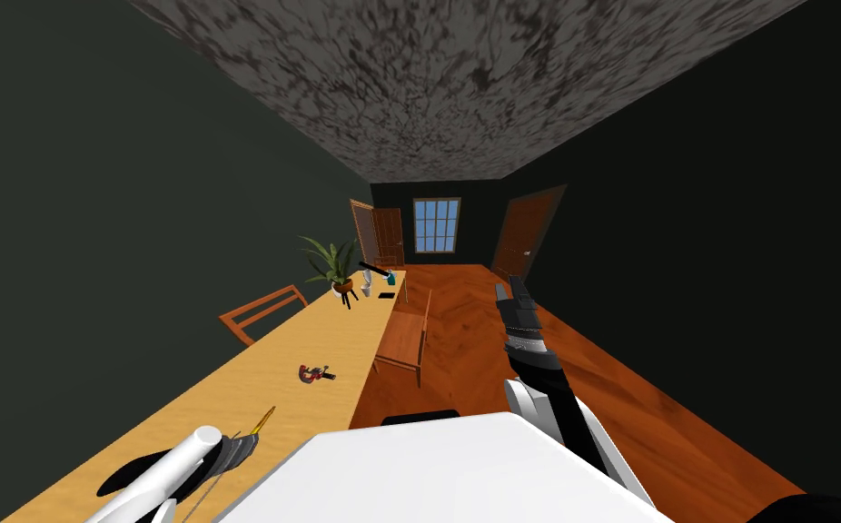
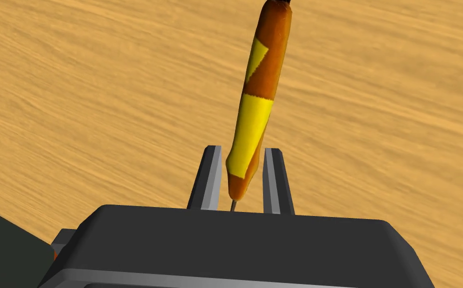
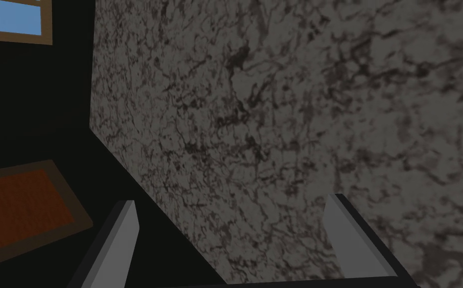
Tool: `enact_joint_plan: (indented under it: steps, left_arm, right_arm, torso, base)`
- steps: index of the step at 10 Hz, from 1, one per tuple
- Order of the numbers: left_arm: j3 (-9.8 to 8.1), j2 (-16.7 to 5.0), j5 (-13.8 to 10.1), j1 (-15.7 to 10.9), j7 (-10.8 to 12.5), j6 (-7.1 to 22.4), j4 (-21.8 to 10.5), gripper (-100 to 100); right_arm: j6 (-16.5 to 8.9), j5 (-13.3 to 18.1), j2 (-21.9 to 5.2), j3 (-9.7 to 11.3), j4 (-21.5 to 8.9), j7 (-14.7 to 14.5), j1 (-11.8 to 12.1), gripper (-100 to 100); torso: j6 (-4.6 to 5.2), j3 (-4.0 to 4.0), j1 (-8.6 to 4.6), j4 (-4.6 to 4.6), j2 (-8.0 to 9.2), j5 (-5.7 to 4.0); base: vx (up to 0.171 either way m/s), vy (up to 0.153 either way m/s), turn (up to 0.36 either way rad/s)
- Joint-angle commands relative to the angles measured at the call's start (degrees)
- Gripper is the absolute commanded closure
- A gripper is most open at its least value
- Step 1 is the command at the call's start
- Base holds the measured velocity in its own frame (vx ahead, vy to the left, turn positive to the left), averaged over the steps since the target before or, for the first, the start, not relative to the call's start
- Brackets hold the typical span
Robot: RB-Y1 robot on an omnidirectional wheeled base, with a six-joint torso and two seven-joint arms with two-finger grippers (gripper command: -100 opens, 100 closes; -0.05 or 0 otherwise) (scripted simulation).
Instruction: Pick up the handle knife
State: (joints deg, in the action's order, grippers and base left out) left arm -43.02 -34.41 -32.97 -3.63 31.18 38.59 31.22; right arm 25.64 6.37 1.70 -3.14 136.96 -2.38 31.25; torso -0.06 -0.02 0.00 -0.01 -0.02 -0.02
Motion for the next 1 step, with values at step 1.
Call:
enact_joint_plan:
  steps: [1]
  left_arm:
    - [0.0,0.0,0.0,0.0,0.0,0.0,0.0,0]
  right_arm:
    - [0.0,0.0,0.0,0.0,0.0,0.0,0.0,0]
  torso:
    - [0.0,0.0,0.0,0.0,0.0,0.0]
  base:
    - [0.0,0.0,0.0]
